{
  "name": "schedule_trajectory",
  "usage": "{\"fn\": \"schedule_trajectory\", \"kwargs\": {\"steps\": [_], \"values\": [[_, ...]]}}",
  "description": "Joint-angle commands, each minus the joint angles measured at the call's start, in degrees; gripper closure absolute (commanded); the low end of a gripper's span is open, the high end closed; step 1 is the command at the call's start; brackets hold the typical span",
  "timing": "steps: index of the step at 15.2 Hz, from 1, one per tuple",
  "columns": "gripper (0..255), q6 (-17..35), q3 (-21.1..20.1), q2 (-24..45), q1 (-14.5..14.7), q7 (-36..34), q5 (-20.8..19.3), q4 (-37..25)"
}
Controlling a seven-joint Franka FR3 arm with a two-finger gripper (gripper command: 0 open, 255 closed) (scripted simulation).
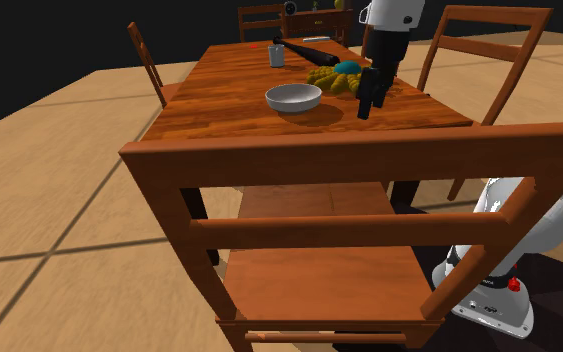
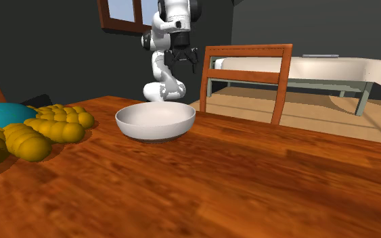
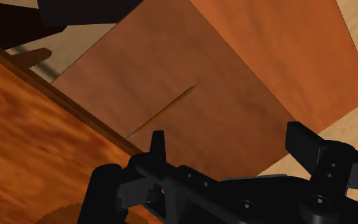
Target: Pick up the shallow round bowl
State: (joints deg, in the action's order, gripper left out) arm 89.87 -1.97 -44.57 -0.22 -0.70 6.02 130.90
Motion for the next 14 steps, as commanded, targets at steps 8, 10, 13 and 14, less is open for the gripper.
{"fn": "schedule_trajectory", "kwargs": {"steps": [8, 10, 13, 14], "values": [[0, 6.79, -0.34, 14.64, -1.22, 0.76, -2.82, -8.83], [0, 8.13, -0.45, 18.84, -1.56, 0.81, -3.67, -11.98], [0, 9.64, -0.62, 25.18, -2.02, 0.78, -4.99, -17.26], [0, 10.00, -0.68, 27.30, -2.16, 0.74, -5.44, -19.17]]}}
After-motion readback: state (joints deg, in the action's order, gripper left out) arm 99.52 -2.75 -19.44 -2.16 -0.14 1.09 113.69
